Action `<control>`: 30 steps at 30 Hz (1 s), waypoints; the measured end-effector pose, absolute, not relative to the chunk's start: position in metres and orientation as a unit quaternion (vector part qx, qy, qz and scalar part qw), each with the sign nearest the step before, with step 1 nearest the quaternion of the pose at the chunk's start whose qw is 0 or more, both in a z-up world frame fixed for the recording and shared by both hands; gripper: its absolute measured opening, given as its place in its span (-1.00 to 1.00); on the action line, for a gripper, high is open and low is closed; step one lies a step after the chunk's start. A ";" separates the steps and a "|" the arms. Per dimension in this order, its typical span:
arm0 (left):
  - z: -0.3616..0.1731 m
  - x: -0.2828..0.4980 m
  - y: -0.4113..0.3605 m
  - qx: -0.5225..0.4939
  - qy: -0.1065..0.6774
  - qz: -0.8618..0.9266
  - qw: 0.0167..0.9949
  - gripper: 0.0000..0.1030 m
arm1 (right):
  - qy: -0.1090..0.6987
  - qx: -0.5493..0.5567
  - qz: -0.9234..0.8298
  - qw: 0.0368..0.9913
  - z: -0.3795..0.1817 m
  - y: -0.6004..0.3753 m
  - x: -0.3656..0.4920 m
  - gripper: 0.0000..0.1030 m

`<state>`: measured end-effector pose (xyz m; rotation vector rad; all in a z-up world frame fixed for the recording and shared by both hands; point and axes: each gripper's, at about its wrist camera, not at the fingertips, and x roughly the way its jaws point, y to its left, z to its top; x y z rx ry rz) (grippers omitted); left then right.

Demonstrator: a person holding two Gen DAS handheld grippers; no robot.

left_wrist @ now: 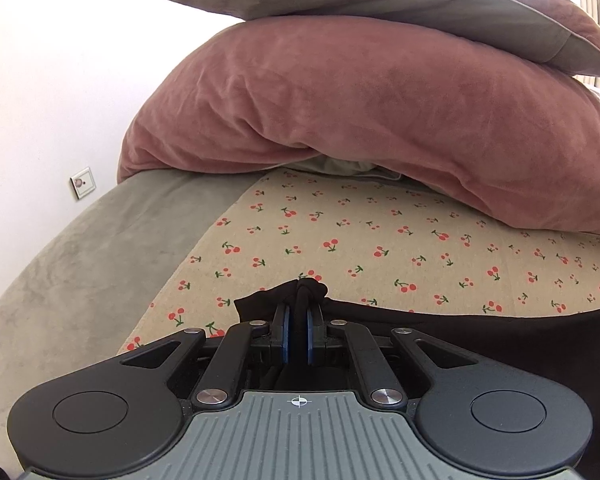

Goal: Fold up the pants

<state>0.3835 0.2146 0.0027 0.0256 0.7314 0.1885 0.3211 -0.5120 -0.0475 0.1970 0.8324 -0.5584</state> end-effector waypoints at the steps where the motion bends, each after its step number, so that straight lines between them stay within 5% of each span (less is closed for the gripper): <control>1: 0.003 0.383 0.216 0.011 0.357 0.091 0.929 -0.87 | 0.389 0.097 -0.258 0.879 -0.050 -0.517 0.331 0.10; 3: 0.002 0.383 0.216 0.013 0.359 0.093 0.929 -0.87 | 0.390 0.112 -0.245 0.880 -0.060 -0.524 0.342 -0.72; 5: 0.002 0.384 0.214 0.019 0.361 0.096 0.927 -0.87 | 0.395 0.069 -0.254 0.880 -0.062 -0.516 0.348 -1.00; 23: 0.013 0.380 0.217 -0.003 0.360 0.087 0.929 -0.87 | 0.355 0.008 -0.310 0.882 -0.035 -0.507 0.334 -1.00; 30: 0.065 0.325 0.234 -0.077 0.311 0.054 0.946 -0.87 | 0.212 0.022 -0.290 0.933 0.048 -0.477 0.277 -1.00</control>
